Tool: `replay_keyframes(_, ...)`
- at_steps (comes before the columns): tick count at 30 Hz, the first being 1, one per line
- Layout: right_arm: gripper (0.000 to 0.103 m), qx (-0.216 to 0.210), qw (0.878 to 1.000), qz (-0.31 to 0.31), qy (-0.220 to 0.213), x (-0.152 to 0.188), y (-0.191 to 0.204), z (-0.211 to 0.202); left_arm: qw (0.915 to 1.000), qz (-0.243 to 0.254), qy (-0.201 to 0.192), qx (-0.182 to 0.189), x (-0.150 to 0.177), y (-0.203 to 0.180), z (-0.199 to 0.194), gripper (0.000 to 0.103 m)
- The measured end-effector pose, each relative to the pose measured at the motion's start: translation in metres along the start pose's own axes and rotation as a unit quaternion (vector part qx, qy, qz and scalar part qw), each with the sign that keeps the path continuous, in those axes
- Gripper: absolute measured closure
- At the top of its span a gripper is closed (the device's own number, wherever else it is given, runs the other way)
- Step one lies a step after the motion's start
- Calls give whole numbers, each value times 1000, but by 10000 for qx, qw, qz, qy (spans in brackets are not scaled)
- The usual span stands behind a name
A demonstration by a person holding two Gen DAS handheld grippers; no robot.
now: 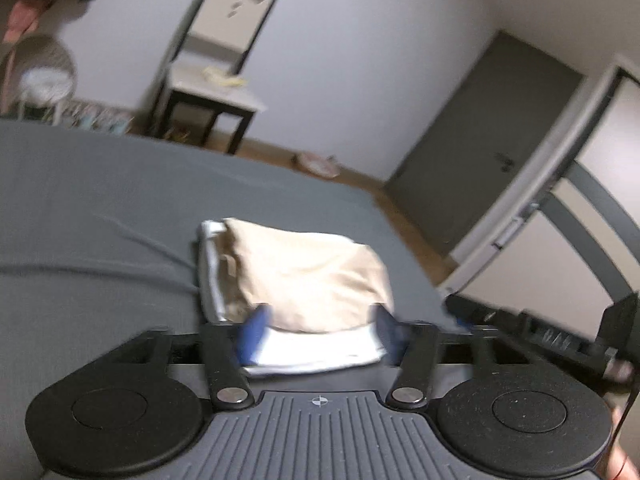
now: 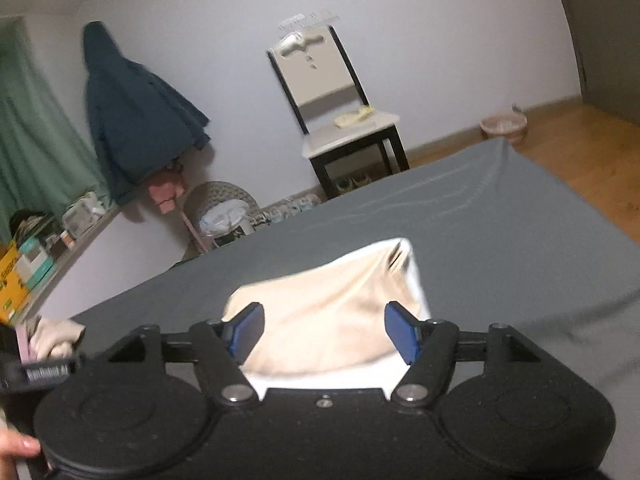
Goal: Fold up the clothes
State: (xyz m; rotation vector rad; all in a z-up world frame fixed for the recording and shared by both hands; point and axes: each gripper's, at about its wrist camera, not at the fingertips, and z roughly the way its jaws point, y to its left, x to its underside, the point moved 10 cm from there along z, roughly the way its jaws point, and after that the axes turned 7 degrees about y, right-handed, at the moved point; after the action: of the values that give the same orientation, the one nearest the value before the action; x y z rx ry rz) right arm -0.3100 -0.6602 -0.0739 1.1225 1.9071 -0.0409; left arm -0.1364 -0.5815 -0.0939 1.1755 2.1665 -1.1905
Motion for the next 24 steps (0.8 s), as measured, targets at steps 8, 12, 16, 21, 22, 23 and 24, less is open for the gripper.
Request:
replay_keyframes(8,0,911,9922,-94,-849,48,48,-79,9960,636,-617,-83,18,-26,-87,0)
replay_keyframes(12,0,1306,9883,-269,-739,63,71,-99,9949,820,-446,-386,28,-31,-123,0)
replay_keyframes(16,0,1650,9822,-641,-621,80,89,-109,9902,891,-197,-1056,35,-27,-145,0)
replay_keyframes(21,0,2056,9747,-687,-546,93,99,-113,9823,797,-44,-1694,40,-16,-165,0)
replay_keyframes(22,0,2116,9730,-718,-574,94,101,-114,9819,754,-47,-1736,41,-15,-169,0)
replay_keyframes(23,0,2167,9716,-752,-585,96,103,-116,9823,673,-48,-1748,43,-14,-173,0)
replay_keyframes(24,0,2217,9701,-786,-592,98,105,-118,9826,590,-27,-1760,44,-13,-175,0)
